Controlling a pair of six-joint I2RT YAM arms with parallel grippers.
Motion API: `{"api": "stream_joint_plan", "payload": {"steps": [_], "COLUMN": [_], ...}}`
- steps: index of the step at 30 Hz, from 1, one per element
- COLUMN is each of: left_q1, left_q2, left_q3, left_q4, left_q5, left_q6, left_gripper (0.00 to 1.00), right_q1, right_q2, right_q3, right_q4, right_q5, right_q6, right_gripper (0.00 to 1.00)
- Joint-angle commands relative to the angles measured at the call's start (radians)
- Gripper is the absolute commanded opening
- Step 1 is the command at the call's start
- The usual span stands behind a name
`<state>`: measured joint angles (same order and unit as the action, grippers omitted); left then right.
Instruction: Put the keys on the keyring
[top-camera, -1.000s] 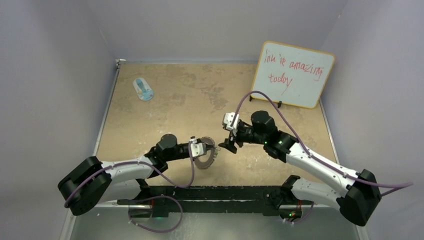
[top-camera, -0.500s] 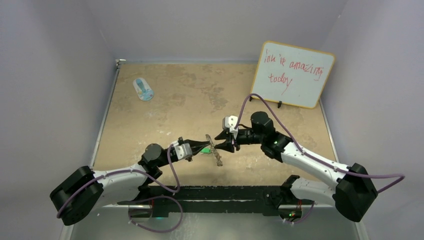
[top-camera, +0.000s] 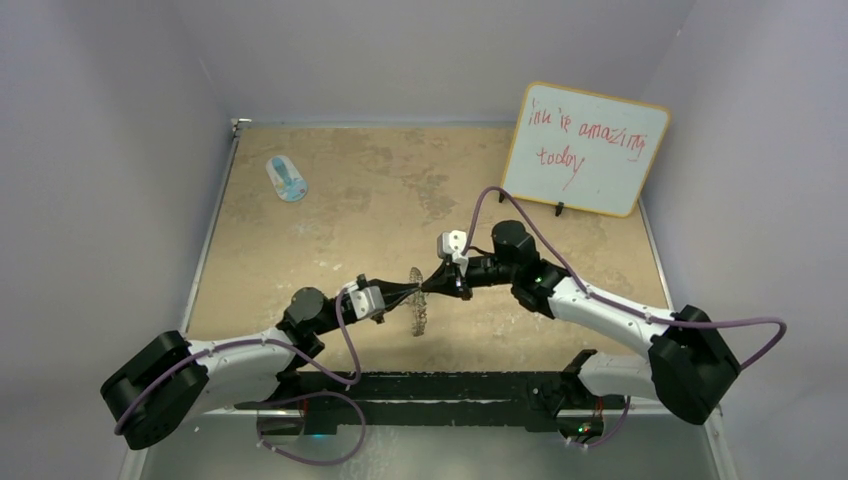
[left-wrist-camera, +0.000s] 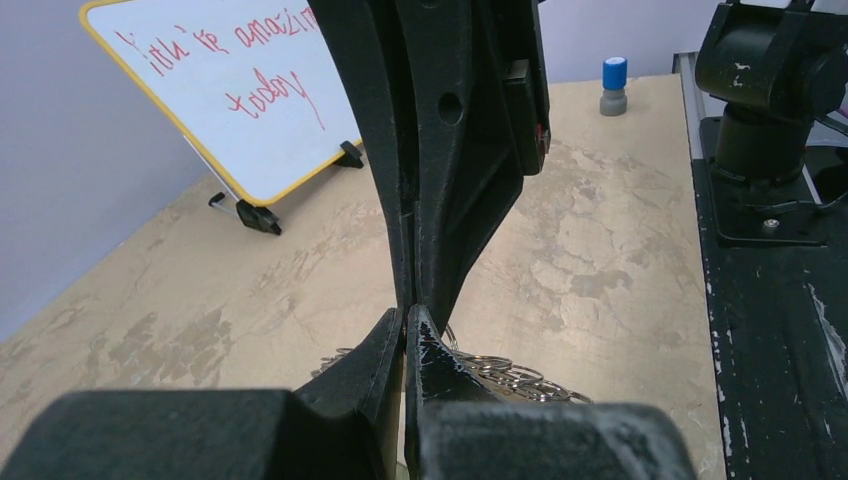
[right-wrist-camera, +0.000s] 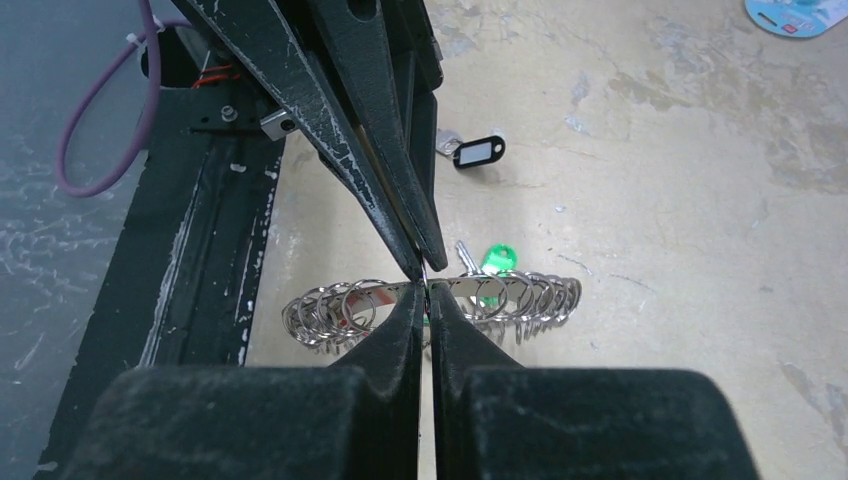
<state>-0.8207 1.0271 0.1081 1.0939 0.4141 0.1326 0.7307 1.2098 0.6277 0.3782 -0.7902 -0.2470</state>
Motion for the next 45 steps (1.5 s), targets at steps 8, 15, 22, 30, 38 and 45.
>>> {"api": "stream_joint_plan", "payload": {"steps": [8, 15, 22, 30, 38, 45], "left_q1": [-0.005, -0.005, -0.005, -0.005, -0.005, -0.008], "left_q2": [-0.052, -0.066, 0.057, 0.23, 0.316, 0.341], "left_q3": [0.03, 0.143, 0.233, 0.28, 0.269, 0.286], "left_q4": [-0.08, -0.422, -0.488, -0.366, -0.275, -0.289], "left_q5": [-0.008, -0.046, -0.023, 0.08, 0.169, 0.154], "left_q6": [0.048, 0.2, 0.265, 0.252, 0.229, 0.237], "left_gripper": [0.08, 0.32, 0.34, 0.32, 0.31, 0.3], "right_q1": [-0.004, 0.0, 0.014, 0.03, 0.04, 0.064], "right_q2": [0.025, 0.044, 0.095, 0.15, 0.154, 0.183], "right_q3": [0.11, 0.247, 0.321, 0.334, 0.342, 0.362], "right_q4": [-0.158, -0.549, -0.792, -0.832, -0.76, -0.773], "right_q5": [0.095, 0.32, 0.502, 0.486, 0.364, 0.354], "right_q6": [-0.079, -0.152, -0.156, -0.171, -0.176, -0.177], "right_gripper": [0.0, 0.0, 0.0, 0.0, 0.0, 0.0]}}
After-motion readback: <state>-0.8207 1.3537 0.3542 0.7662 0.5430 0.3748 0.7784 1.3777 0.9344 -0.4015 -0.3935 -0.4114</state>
